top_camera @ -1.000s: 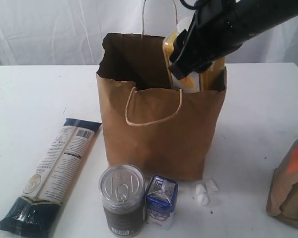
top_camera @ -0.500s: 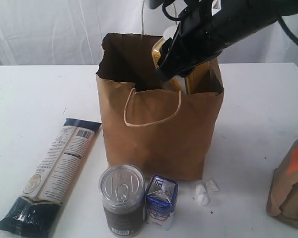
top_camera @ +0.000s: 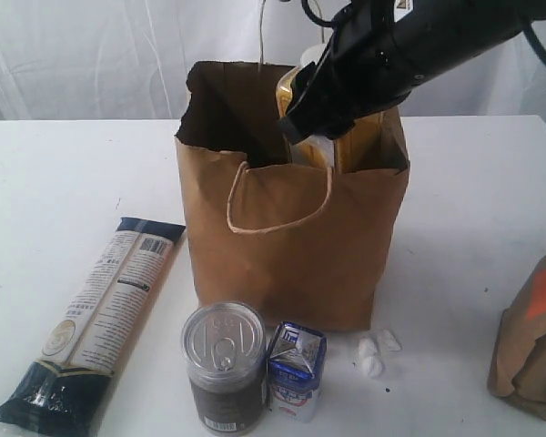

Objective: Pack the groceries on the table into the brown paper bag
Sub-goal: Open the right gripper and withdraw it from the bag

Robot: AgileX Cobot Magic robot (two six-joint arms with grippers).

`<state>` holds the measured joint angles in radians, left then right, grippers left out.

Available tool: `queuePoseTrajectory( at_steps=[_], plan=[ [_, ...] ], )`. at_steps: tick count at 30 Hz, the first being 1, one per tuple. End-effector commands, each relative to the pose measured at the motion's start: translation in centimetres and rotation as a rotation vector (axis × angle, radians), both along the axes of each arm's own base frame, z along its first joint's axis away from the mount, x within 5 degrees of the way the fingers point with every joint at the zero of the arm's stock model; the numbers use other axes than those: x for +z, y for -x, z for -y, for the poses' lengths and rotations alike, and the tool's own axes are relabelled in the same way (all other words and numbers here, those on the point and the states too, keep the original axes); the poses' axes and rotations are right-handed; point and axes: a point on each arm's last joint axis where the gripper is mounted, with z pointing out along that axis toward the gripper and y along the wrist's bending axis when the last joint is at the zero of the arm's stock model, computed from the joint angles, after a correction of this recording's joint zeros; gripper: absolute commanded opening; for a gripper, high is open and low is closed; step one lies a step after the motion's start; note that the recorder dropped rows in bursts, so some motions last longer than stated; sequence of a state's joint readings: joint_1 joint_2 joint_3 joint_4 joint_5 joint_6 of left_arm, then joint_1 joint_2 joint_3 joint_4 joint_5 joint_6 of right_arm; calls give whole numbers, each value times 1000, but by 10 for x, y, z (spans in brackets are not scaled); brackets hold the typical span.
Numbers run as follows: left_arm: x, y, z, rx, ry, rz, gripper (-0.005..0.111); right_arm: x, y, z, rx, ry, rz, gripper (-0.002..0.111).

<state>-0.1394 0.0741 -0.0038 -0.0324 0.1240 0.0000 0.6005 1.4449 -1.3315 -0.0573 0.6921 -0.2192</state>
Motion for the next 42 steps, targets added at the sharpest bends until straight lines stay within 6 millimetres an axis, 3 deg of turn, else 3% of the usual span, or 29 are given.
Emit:
queuePoseTrajectory(
  at_steps=[1,6,8,22,28,35,42],
  plan=[
    [-1,0,0,2,7,-4,0,13,2,3,-33,-77,42,22],
    [-1,0,0,2,7,-4,0,15,3,4,-45,-94,40,65],
    [-1,0,0,2,7,-4,0,17,5,5,-48,-101,44,73],
    [-1,0,0,2,7,-4,0,37,22,16,-56,-136,71,74],
    [-1,0,0,2,7,-4,0,67,49,37,-57,-164,163,74],
    [-1,0,0,2,7,-4,0,90,108,78,-81,-138,120,67],
    [-1,0,0,2,7,-4,0,98,173,124,-127,-116,31,67]
  ],
)
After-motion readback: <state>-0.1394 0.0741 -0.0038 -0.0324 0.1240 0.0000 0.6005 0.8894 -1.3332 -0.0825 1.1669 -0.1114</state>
